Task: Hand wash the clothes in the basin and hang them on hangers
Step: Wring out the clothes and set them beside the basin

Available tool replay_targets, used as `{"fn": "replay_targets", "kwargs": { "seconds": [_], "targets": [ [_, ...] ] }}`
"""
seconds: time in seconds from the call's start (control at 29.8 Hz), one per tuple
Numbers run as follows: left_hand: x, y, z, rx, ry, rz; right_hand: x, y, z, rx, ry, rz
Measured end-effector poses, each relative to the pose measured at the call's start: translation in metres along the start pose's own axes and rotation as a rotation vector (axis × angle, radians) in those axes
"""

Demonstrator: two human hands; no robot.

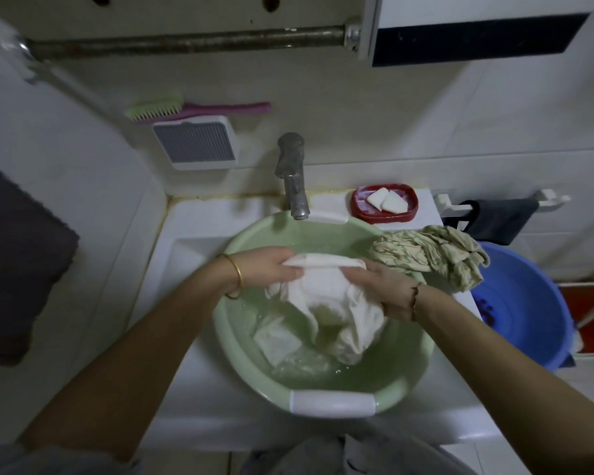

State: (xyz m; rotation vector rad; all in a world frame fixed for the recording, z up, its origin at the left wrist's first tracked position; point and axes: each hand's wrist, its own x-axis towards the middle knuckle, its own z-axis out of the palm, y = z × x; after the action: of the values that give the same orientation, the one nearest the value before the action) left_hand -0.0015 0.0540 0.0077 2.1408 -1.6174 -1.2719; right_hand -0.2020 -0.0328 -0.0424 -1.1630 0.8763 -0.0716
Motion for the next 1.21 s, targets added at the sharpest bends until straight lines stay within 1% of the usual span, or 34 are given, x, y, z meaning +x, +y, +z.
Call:
{"fn": "replay_targets", "kwargs": {
  "seconds": [0.07,0.2,0.24,0.3,0.37,0.4,0.44,0.47,0.54,0.64,0.67,0.74,0.81,0.84,0.91,0.94,0.97,1.04,1.11,1.21],
  "targets": [
    [-0.004,0.007,-0.001,-0.181,0.049,0.036,-0.004,-0.009,0.008,0.111,-0.064,0.002],
    [-0.019,0.026,-0.013,-0.733,0.14,0.066,-0.014,-0.035,0.022,0.304,-0.204,0.014],
    [-0.022,0.031,-0.019,-0.803,0.158,0.075,-0.017,-0.041,0.025,0.346,-0.23,0.01],
    [-0.028,0.04,-0.028,-0.869,0.161,0.092,-0.022,-0.05,0.028,0.429,-0.299,-0.002],
    [-0.029,0.038,-0.03,-0.902,0.133,0.039,-0.025,-0.055,0.028,0.462,-0.39,0.005],
    [-0.026,0.033,-0.028,-0.896,0.119,-0.011,-0.022,-0.052,0.026,0.427,-0.403,0.009],
    [-0.022,0.028,-0.023,-0.86,0.114,-0.075,-0.018,-0.047,0.023,0.342,-0.359,0.014],
    [-0.016,0.021,-0.016,-0.773,0.123,-0.15,-0.012,-0.038,0.018,0.215,-0.275,0.017],
    [0.001,0.0,0.002,-0.512,0.167,-0.269,-0.002,-0.019,0.009,-0.107,-0.095,0.021],
    [0.028,-0.03,0.036,-0.099,0.212,-0.327,0.017,0.01,0.0,-0.709,0.098,-0.027],
    [0.034,-0.037,0.046,0.049,0.223,-0.341,0.024,0.019,0.0,-0.862,0.154,-0.059],
    [0.042,-0.039,0.063,0.221,0.258,-0.33,0.032,0.033,0.004,-1.045,0.241,-0.094],
    [0.047,-0.031,0.076,0.344,0.209,-0.297,0.04,0.049,0.009,-1.171,0.29,-0.058],
    [0.051,-0.027,0.083,0.389,0.16,-0.292,0.043,0.055,0.011,-1.216,0.298,0.001],
    [0.059,-0.026,0.095,0.38,0.071,-0.303,0.048,0.067,0.018,-1.261,0.258,0.153],
    [0.063,-0.028,0.101,0.349,0.048,-0.321,0.051,0.071,0.023,-1.279,0.234,0.191],
    [0.069,-0.032,0.108,0.339,0.037,-0.34,0.054,0.077,0.028,-1.307,0.215,0.202],
    [0.075,-0.039,0.119,0.398,0.031,-0.397,0.06,0.083,0.037,-1.395,0.184,0.127],
    [0.078,-0.047,0.125,0.499,0.035,-0.441,0.069,0.082,0.035,-1.389,0.23,0.062],
    [0.081,-0.056,0.124,0.559,0.06,-0.469,0.08,0.075,0.023,-1.312,0.344,0.198]
  ]
}}
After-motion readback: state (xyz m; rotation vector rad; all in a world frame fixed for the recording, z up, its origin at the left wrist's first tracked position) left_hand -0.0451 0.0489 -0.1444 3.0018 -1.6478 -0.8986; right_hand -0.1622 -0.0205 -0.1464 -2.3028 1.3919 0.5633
